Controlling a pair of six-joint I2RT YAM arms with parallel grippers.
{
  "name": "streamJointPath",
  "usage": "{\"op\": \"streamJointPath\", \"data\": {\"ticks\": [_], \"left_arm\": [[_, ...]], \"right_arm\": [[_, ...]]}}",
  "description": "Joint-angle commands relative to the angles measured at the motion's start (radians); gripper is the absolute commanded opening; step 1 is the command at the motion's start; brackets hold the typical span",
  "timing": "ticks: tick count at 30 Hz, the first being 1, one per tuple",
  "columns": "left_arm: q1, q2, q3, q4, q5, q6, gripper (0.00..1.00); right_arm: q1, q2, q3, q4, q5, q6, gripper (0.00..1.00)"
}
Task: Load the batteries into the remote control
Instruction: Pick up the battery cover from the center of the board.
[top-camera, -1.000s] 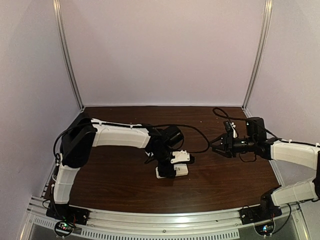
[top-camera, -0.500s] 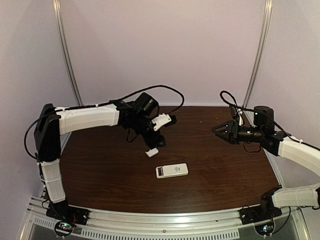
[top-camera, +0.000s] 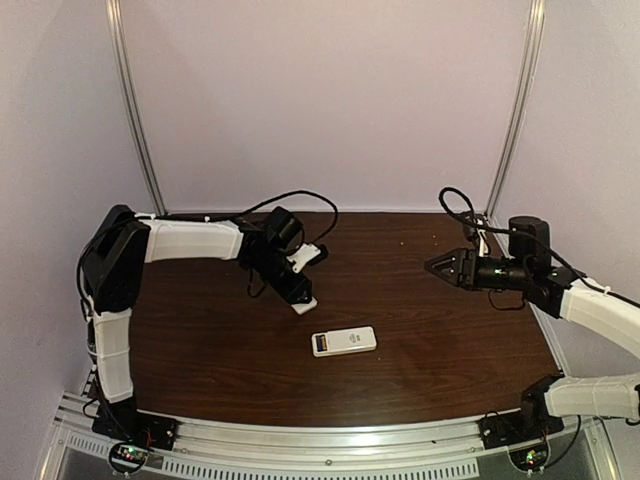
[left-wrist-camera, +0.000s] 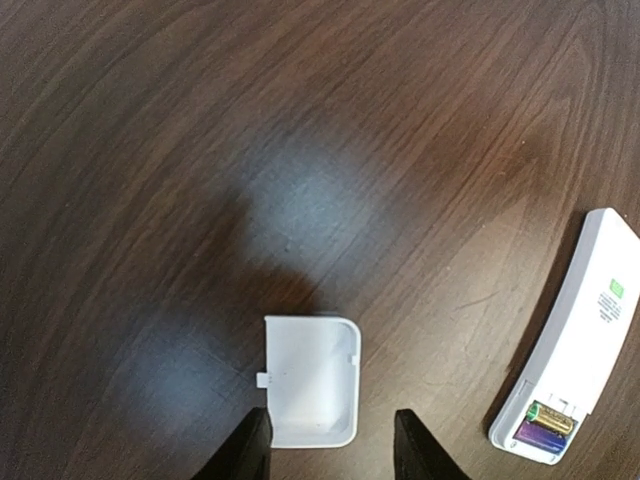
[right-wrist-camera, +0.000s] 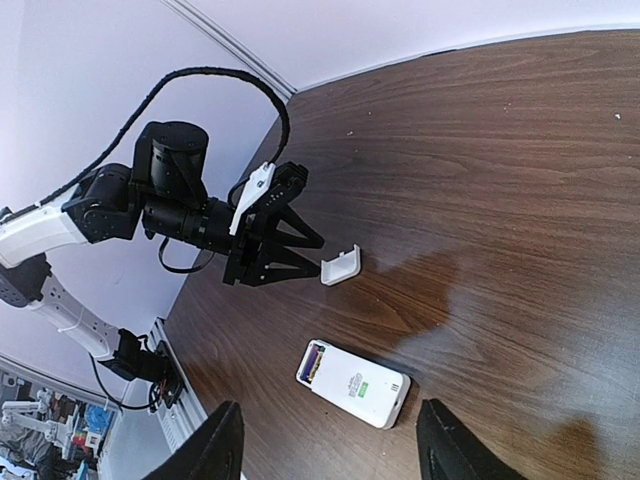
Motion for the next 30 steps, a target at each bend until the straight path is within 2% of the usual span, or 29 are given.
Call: {"op": "streamJointPath", "data": {"ticks": [1,8,13,17,20,23,30], "left_arm": [[0.003,0.052,0.061,0.015,0.043,-0.014,0.43],[-0.009,0.105,0.086,-0.030,0.040,-0.002,0.38],[-0.031,0.143,0.093,-0.053,-0.011,0.011,0.32],[-0.039,0.174,0.107,-0.074,-0.046,0.012,0.24],[-0.041,0.180,0.115,-0.087,-0.049,0.011,0.14],[-0.040,0.128,0.122,-0.076,0.052,0.006,0.01],[-0.038,-0.155,0.034,0.121,0.519,-0.034,0.00]], "right_arm": [[0.022,-0.020,-0.018,-0.028,0.065,-0.049,0.61],[0.029,-0.024,-0.020,-0.041,0.076,-0.062,0.60],[0.032,-0.023,-0.029,-0.028,0.073,-0.052,0.59],[0.034,-0.021,-0.027,-0.023,0.070,-0.049,0.57],[0.036,-0.014,-0.018,-0.027,0.069,-0.056,0.55],[0.042,0.000,-0.013,-0.004,0.066,-0.054,0.53],[0.094,0.060,0.052,0.122,-0.045,-0.015,0.51]]}}
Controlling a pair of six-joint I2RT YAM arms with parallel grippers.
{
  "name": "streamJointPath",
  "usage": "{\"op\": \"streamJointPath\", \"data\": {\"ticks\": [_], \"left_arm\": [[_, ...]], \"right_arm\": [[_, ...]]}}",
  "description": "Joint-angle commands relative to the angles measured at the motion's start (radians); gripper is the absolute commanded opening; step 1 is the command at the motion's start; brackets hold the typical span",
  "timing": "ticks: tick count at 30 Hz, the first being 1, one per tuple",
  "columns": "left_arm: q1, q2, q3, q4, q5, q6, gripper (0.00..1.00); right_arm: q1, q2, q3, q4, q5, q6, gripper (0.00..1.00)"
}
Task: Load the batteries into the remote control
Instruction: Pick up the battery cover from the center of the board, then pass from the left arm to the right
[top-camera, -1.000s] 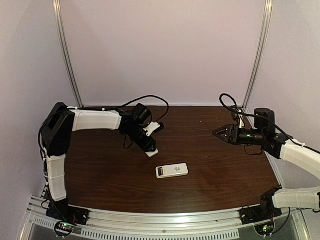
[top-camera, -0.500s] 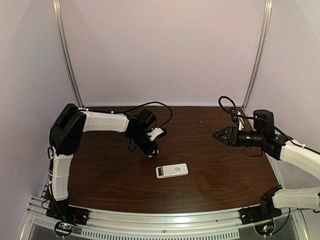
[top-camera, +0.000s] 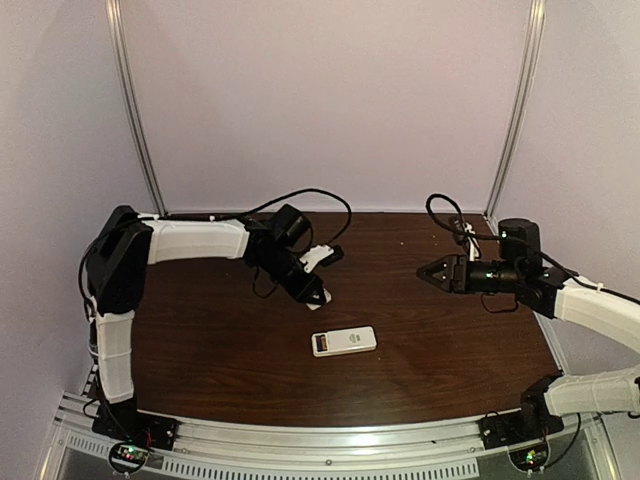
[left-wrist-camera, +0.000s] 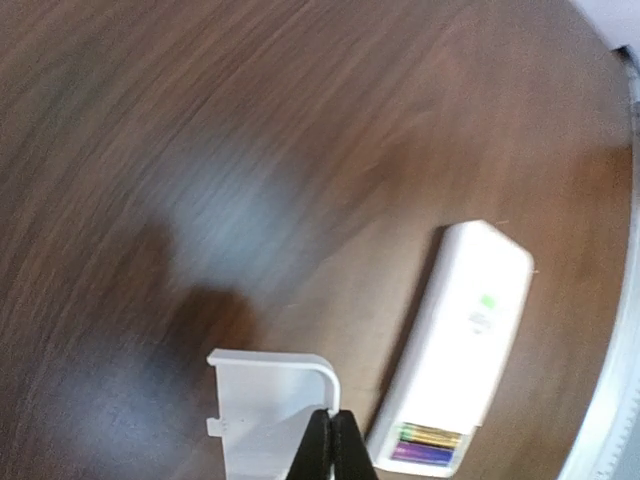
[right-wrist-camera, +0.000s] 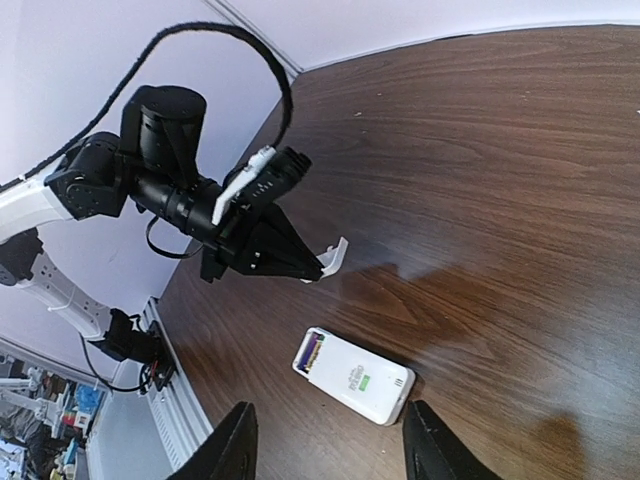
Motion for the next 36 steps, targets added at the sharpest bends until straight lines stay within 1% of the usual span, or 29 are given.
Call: {"op": "streamJointPath", "data": {"ticks": [1,5,8,12,15,17,21,23,27,31,36], "left_arm": [[0.002,-0.253,-0.057,0.184,0.375,-0.030,0.00],[0.000,-0.395,-0.114,0.281,0.584,-0.049,0.00],[-0.014,-0.493,-0.145,0.347,0.732,-0.061,0.00],[-0.064,-0.612,-0.168,0.399,0.835,-0.036,0.00],[-0.099,-0.671,-0.176,0.426,0.902,-0.034,0.00],[-0.128,-0.699,-0.179,0.451,0.916,-0.047,0.00],[-0.163,-0.737,-0.208,0.560,0.924,-0.114,0.00],[-0.165,-0.745,-0.222,0.645,0.932,-0.161,0.00],[-0.176,-0.734,-0.242,0.754,0.945,-0.252,0.00],[-0.199,-0.702,-0.240,0.781,0.963,-0.282,0.00],[-0.220,-0.685,-0.244,0.826,0.979,-0.313,0.00]], "right_arm": [[0.051,0.034,0.080,0.122,-0.094,0.029,0.51],[0.128,0.050,0.162,0.146,-0.137,0.008,0.50],[0.208,0.058,0.239,0.146,-0.172,-0.027,0.50],[0.329,0.060,0.335,0.160,-0.218,-0.083,0.51],[0.392,0.073,0.402,0.164,-0.246,-0.105,0.51],[0.427,0.081,0.442,0.157,-0.253,-0.116,0.52],[0.504,0.109,0.512,0.139,-0.263,-0.147,0.50],[0.542,0.124,0.540,0.134,-0.269,-0.166,0.48],[0.608,0.154,0.602,0.074,-0.263,-0.236,0.41],[0.656,0.182,0.658,-0.022,-0.230,-0.325,0.39],[0.689,0.211,0.690,-0.072,-0.203,-0.380,0.39]]}}
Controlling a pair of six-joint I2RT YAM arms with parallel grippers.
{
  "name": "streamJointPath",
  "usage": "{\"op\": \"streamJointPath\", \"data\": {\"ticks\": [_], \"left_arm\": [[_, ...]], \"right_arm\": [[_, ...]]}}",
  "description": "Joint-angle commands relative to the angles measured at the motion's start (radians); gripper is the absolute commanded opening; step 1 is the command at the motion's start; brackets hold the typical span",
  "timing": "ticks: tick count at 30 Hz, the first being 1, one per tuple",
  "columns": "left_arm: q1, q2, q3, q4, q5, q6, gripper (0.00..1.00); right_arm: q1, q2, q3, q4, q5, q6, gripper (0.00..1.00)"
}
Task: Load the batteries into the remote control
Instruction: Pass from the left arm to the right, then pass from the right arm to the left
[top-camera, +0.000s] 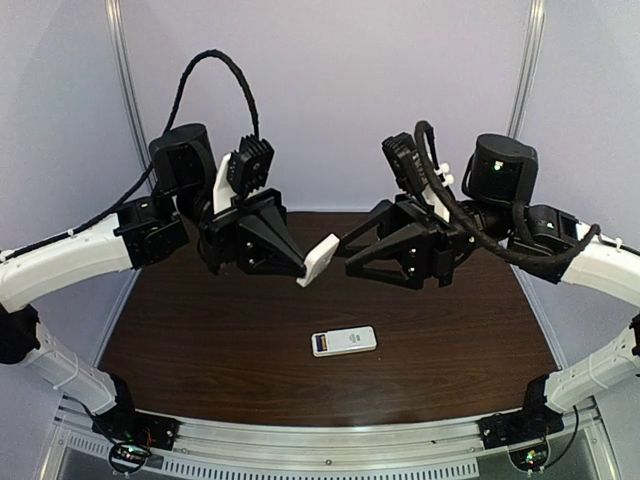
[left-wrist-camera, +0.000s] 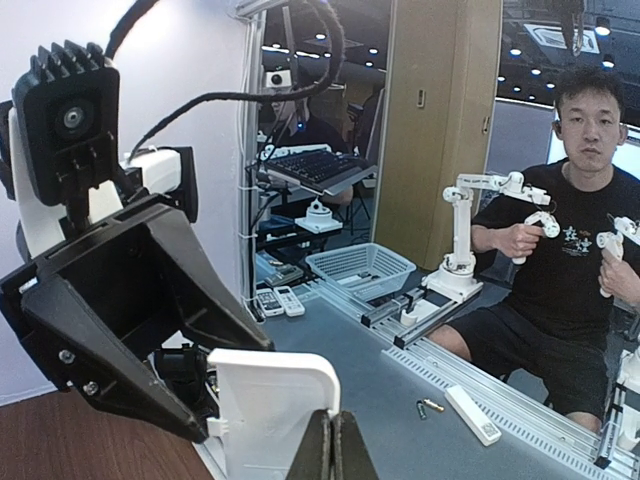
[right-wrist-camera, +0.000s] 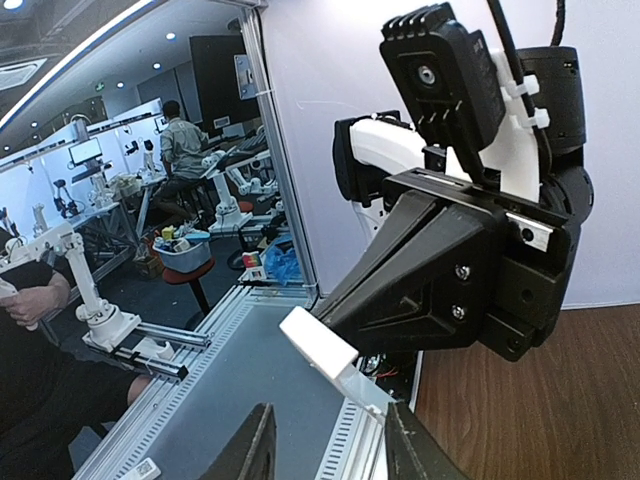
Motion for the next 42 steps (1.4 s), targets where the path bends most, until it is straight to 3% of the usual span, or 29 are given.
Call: {"op": "streamJointPath", "data": {"ticks": [1,16,20,25,30,35,39,42], "left_arm": [[-0.017,0.018,-0.015,0.096,0.036,-0.053,0.00],[-0.019,0.046,-0.038,0.204,0.043,-0.122,0.00],[-0.018,0.054,-0.048,0.249,0.046,-0.159,0.00],[0.002,0.023,-0.052,0.158,-0.028,-0.077,0.41],[0.066,-0.093,-0.069,-0.052,-0.279,0.110,0.71],[0.073,-0.245,-0.136,-0.228,-0.744,0.316,0.96],[0.056,-0.332,-0.210,-0.306,-0.981,0.484,0.97],[-0.025,-0.346,-0.243,-0.372,-1.198,0.622,0.97]], "right_arm": [[0.031,0.020,0.038,-0.075,0.036,-0.082,0.39],[0.123,0.035,0.084,-0.127,0.084,-0.133,0.14],[0.127,0.037,0.087,-0.126,0.084,-0.131,0.02],[0.128,0.031,0.081,-0.119,0.086,-0.101,0.00],[0.115,0.011,0.051,-0.118,0.143,-0.048,0.00],[0.046,0.024,-0.012,-0.092,0.191,0.108,0.00],[-0.058,0.035,-0.125,0.051,0.144,0.302,0.00],[-0.117,0.053,-0.205,0.171,0.124,0.435,0.00]]}}
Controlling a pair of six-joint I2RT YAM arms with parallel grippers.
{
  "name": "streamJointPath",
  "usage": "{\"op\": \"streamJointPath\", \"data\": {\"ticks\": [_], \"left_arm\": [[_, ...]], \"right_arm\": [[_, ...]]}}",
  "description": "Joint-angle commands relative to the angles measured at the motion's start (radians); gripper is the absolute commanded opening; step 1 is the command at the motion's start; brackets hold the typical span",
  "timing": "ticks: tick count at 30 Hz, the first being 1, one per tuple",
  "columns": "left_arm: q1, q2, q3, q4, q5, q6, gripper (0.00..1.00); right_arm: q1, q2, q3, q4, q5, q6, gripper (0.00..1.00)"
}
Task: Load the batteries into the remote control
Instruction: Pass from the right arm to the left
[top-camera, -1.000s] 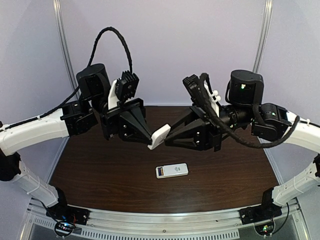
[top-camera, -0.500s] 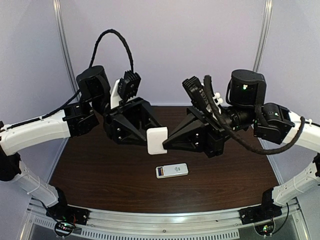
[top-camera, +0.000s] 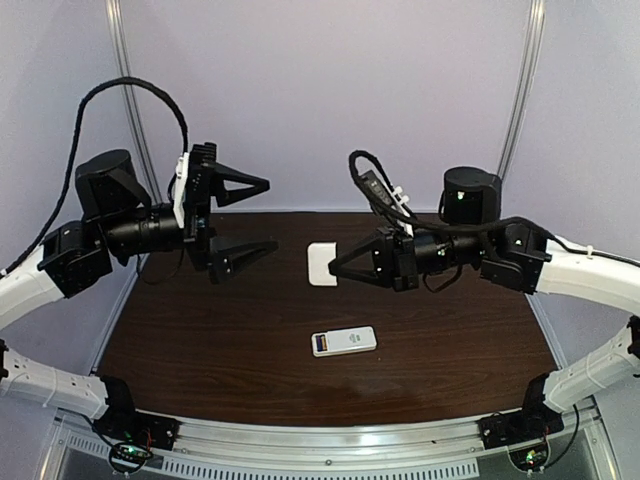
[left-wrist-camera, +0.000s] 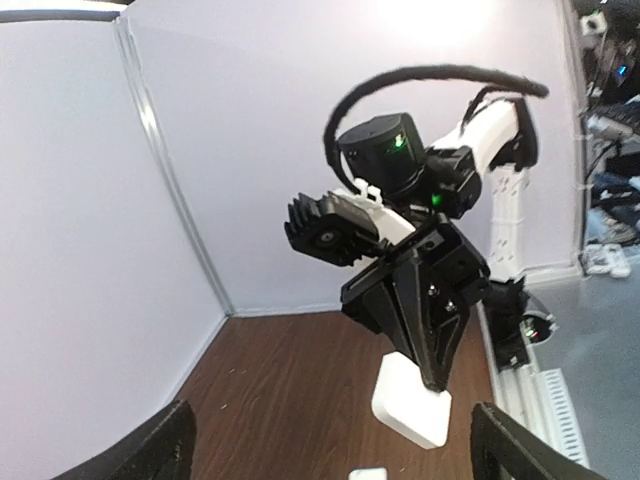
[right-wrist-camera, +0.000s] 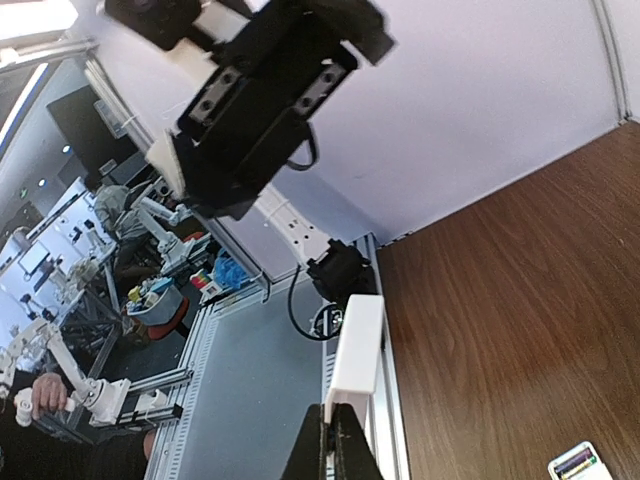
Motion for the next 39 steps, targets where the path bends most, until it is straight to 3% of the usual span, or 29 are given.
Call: {"op": "streamJointPath", "data": {"ticks": [1,5,9,19,25,34,39], "left_arm": [[-0.104,0.008,-0.064,-0.146,-0.429,0.278,0.97],[-0.192,0.078,-0.069,-0.168,-0.552,0.363,0.97],[-0.241,0.138,-0.064,-0.175,-0.621,0.454,0.95],[-0.244,0.229,-0.025,-0.219,-0.548,0.496,0.78],[-0.244,0.241,-0.009,-0.220,-0.523,0.496,0.73],[-0.245,0.220,0.000,-0.209,-0.533,0.488,0.83],[-0.253,0.226,0.005,-0.206,-0.531,0.491,0.80]], "right_arm": [[-0.071,0.025,-0.098,0.180,-0.021,0.239,0.00],[-0.083,0.071,-0.116,0.172,-0.030,0.265,0.00],[-0.085,0.101,-0.169,0.277,-0.074,0.360,0.00],[-0.087,0.113,-0.230,0.407,-0.103,0.451,0.00],[-0.089,0.119,-0.248,0.432,-0.107,0.468,0.00],[-0.094,0.132,-0.254,0.427,-0.103,0.477,0.00],[-0.093,0.141,-0.253,0.433,-0.107,0.480,0.00]]}}
